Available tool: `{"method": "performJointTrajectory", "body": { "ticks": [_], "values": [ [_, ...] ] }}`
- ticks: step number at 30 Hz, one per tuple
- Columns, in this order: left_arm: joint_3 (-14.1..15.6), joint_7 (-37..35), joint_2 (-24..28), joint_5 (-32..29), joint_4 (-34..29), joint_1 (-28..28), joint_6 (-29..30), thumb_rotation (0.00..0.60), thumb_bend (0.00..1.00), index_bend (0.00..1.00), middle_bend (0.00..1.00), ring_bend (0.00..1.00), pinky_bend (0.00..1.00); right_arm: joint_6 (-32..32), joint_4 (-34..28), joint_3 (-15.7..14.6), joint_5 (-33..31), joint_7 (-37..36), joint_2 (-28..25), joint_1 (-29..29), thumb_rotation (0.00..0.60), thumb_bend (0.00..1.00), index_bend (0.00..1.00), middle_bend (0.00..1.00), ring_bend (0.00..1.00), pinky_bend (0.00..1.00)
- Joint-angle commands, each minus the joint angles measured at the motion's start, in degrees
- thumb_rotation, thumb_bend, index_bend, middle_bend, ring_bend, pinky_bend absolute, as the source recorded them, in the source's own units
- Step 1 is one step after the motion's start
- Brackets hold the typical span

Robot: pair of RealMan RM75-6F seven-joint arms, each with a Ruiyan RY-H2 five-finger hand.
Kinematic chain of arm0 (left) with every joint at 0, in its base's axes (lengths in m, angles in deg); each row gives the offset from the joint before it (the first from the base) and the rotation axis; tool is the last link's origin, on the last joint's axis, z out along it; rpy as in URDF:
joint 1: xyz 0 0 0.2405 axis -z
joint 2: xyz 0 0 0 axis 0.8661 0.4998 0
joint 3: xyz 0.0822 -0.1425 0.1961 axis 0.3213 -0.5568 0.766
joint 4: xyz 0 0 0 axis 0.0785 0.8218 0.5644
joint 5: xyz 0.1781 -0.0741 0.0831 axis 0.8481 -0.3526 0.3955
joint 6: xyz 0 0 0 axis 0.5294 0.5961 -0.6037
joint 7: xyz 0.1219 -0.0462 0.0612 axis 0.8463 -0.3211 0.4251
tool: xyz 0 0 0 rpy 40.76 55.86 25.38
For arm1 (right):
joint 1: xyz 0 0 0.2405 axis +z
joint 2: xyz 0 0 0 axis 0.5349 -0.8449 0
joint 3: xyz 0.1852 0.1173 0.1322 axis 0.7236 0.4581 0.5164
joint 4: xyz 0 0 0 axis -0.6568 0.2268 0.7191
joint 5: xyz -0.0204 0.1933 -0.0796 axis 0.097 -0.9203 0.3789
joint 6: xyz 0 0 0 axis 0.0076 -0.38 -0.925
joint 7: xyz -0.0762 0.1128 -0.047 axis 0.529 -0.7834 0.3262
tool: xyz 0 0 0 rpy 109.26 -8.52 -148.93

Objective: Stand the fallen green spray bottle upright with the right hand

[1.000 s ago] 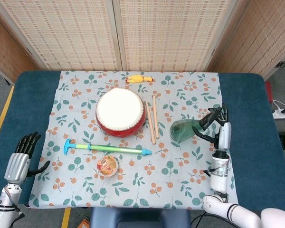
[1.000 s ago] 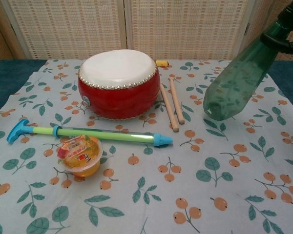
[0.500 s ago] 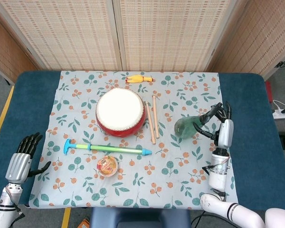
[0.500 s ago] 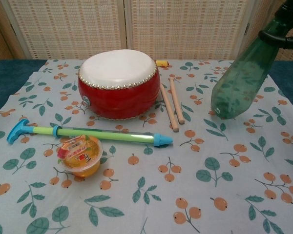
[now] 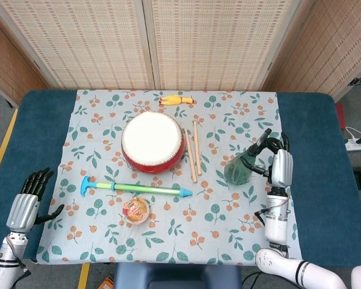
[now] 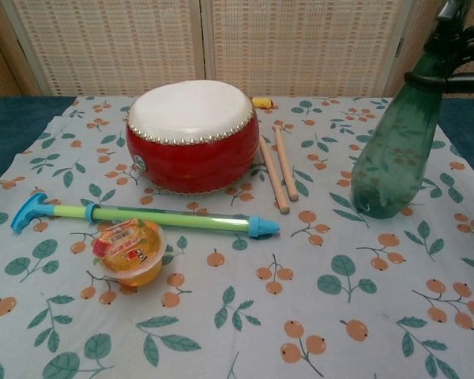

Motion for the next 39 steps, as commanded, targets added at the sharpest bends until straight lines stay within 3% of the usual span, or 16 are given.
{"method": "performJointTrajectory", "body": {
  "ticks": [1,6,10,14,17,30,39],
  "values": [
    [0.1,-0.1,-0.1,0.1,0.0,0.0,0.1,0.6,0.22,0.0,0.0,0.0,0.01,0.2,0.6,0.0,0.3,-0.4,0.2,0.0,0.6,0.12,0.72,0.61,0.3,0.07],
    [0.3,-0.5,-0.1,0.6,-0.1,-0.1,0.8,0.6,0.22,0.0,0.0,0.0,0.01,1.4,1.1,-0.7,0.8,-1.1,-0.2,0.0,0.6,0.11,0.68,0.61,0.28,0.07],
    [0.3,-0.6,-0.2,0.6,0.1,-0.1,0.8,0.6,0.22,0.0,0.0,0.0,0.01,2.8,0.7,-1.8,2.0,-2.0,-1.3,-0.1,0.6,0.01,0.52,0.58,0.19,0.01],
    [0.3,-0.7,0.1,0.7,-0.4,0.0,0.8,0.6,0.22,0.0,0.0,0.0,0.01,3.2,0.1,-2.0,2.5,-2.6,-2.1,-0.3,0.6,0.0,0.33,0.46,0.1,0.0],
    [0.4,-0.6,0.2,0.7,-0.6,-0.1,0.8,0.6,0.22,0.0,0.0,0.0,0.01,3.5,-0.4,-2.1,2.5,-2.7,-2.5,-0.5,0.6,0.0,0.26,0.42,0.07,0.0],
    [0.5,-0.5,0.3,0.7,-0.6,0.0,0.6,0.6,0.22,0.0,0.0,0.0,0.01,6.7,-3.1,-3.7,0.5,-0.2,-5.2,-1.7,0.6,0.0,0.1,0.32,0.01,0.0],
    [0.7,0.7,0.8,0.4,-1.3,-0.3,0.4,0.6,0.22,0.0,0.0,0.0,0.01,11.5,-12.7,-11.4,-0.6,7.3,-18.8,-7.0,0.6,0.0,0.04,0.24,0.0,0.0]
  ]
}}
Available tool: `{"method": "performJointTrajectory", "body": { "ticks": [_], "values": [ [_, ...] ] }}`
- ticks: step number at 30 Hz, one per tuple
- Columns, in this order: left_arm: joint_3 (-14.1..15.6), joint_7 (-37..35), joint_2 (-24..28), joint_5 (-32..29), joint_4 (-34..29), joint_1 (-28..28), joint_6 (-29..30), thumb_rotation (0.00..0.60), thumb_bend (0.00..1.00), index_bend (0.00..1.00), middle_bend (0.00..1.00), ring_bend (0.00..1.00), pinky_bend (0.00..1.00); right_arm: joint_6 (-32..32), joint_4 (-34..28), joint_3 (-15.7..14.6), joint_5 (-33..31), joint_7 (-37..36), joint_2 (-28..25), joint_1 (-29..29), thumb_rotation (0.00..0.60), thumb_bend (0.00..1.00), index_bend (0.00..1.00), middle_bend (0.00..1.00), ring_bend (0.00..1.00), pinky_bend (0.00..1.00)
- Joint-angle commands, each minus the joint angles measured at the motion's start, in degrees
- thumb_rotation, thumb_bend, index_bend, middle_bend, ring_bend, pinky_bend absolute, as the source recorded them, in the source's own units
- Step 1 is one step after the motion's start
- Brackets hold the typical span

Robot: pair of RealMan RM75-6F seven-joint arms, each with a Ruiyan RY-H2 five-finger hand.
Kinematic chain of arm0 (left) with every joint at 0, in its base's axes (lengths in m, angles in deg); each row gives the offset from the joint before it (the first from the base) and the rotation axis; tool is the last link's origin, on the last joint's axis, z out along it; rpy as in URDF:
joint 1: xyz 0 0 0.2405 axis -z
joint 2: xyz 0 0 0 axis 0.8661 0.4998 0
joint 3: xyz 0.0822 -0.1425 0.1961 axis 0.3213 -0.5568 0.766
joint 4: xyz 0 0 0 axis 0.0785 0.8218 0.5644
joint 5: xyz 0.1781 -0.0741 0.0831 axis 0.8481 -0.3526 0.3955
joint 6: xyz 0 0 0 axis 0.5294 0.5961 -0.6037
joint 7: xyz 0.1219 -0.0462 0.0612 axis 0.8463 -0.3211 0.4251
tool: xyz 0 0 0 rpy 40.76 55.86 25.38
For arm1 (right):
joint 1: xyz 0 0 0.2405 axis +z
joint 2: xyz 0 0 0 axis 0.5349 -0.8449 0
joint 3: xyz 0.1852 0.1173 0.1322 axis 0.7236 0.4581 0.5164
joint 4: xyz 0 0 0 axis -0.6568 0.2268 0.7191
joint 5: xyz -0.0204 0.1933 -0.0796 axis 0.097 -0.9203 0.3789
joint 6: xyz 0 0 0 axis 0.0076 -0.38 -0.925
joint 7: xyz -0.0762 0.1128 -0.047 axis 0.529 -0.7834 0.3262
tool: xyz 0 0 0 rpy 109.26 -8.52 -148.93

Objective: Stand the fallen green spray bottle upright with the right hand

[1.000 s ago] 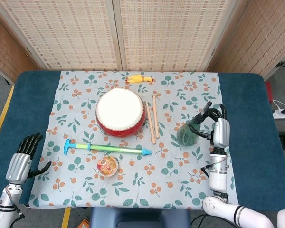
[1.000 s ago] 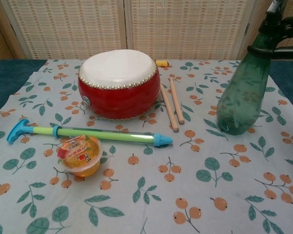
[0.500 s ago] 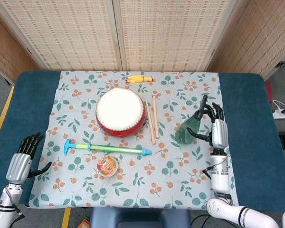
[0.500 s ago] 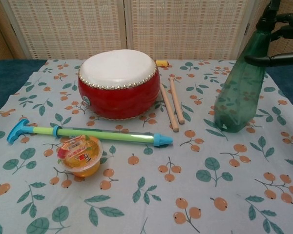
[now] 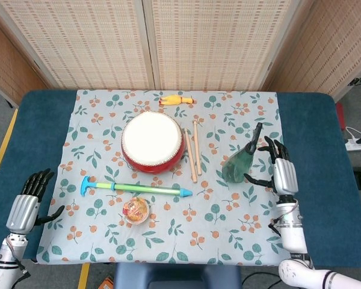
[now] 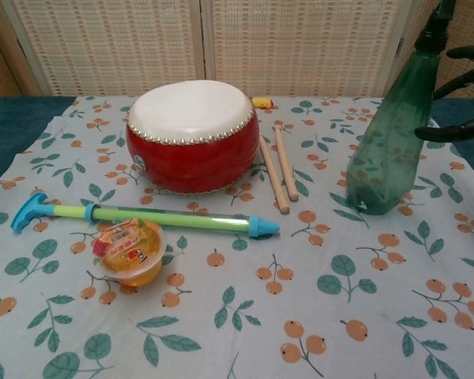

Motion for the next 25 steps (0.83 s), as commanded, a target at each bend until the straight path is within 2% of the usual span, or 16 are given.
{"method": "performJointTrajectory", "body": {
  "ticks": [1,3,4,5,6,7,9,14,25],
  "values": [
    [0.1,0.3,0.1,0.0,-0.2,0.0,-0.3,0.6,0.22,0.0,0.0,0.0,0.01,1.6,-4.6,-4.5,0.6,3.2,-7.4,-3.4,0.6,0.0,0.03,0.23,0.0,0.0],
    [0.2,0.7,0.2,-0.1,-0.4,0.0,-0.7,0.6,0.22,0.0,0.0,0.0,0.01,0.4,-2.1,-7.9,7.5,4.8,-10.8,-3.9,0.6,0.0,0.02,0.19,0.0,0.0],
    [0.2,0.8,0.3,-0.3,-0.5,0.0,-0.8,0.6,0.22,0.0,0.0,0.0,0.01,-0.7,1.7,-10.4,14.0,5.0,-12.1,-3.5,0.6,0.0,0.02,0.17,0.0,0.0],
    [0.2,1.0,0.3,-0.5,-0.4,0.0,-1.1,0.6,0.22,0.0,0.0,0.0,0.01,-6.3,8.9,-11.5,21.1,4.9,-11.2,-3.8,0.6,0.01,0.03,0.13,0.0,0.0],
    [0.2,1.2,0.4,-0.7,-0.5,0.0,-1.5,0.6,0.23,0.0,0.0,0.0,0.01,-11.1,15.5,-11.7,24.6,5.1,-9.1,-4.3,0.6,0.04,0.04,0.11,0.0,0.0],
    [0.2,1.7,0.5,-0.9,-0.5,0.1,-1.9,0.6,0.23,0.0,0.0,0.0,0.01,-12.9,20.4,-12.2,25.2,5.1,-7.4,-5.3,0.6,0.08,0.05,0.1,0.0,0.0],
    [0.2,2.8,0.7,-1.3,-0.9,0.2,-2.9,0.6,0.25,0.0,0.0,0.0,0.01,-12.2,24.7,-11.7,21.7,3.5,-5.7,-7.2,0.6,0.17,0.03,0.1,0.0,0.0],
    [0.1,4.9,1.7,-1.8,-2.4,-0.2,-2.8,0.6,0.24,0.0,0.0,0.0,0.01,-6.4,28.0,-11.5,16.1,-3.0,-6.0,-9.1,0.6,0.2,0.0,0.1,0.0,0.0],
    [-0.2,6.3,2.4,-2.5,-3.6,0.1,-4.4,0.6,0.24,0.0,0.0,0.0,0.01,-3.4,26.1,-11.2,13.8,-2.2,-7.6,-9.9,0.6,0.21,0.0,0.1,0.0,0.0]
  ]
}}
